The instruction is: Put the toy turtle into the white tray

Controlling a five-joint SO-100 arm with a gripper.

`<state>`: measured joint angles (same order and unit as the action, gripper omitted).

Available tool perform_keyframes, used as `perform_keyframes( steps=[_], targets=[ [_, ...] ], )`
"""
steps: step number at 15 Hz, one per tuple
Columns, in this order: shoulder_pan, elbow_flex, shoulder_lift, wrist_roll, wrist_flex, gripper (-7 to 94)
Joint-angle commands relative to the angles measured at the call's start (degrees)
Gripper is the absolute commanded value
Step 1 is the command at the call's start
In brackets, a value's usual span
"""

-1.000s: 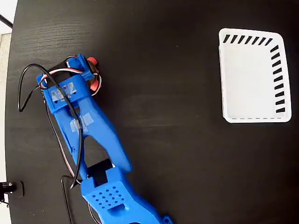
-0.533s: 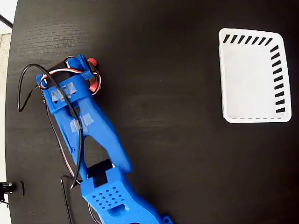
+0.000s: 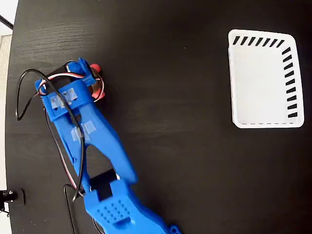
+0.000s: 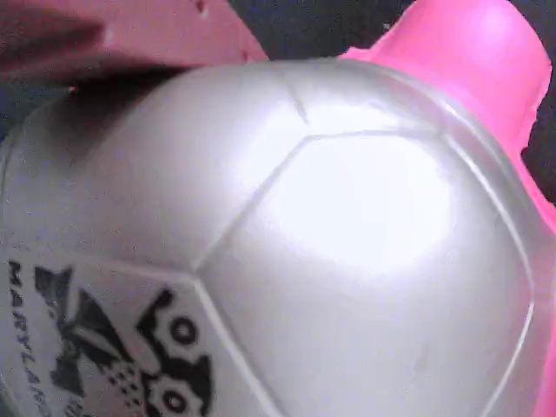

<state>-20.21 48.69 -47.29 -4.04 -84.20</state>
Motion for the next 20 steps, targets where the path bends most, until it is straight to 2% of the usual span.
perform_keyframes(
  steps=[1, 8, 11, 13, 15, 20],
  targets=[
    [-0.6, 2.4, -15.9, -1.3, -0.3, 0],
    [0.8, 11.2, -27.8, -0.9, -0.3, 0],
    [6.9, 17.8, -38.9, 2.9, -2.3, 0],
    [15.6, 19.2, -45.5, 7.5, -5.1, 0],
    [27.8, 17.7, -48.4, 11.6, -7.3, 0],
    [56.3, 8.7, -38.1, 15.8, -8.3, 0]
  ],
)
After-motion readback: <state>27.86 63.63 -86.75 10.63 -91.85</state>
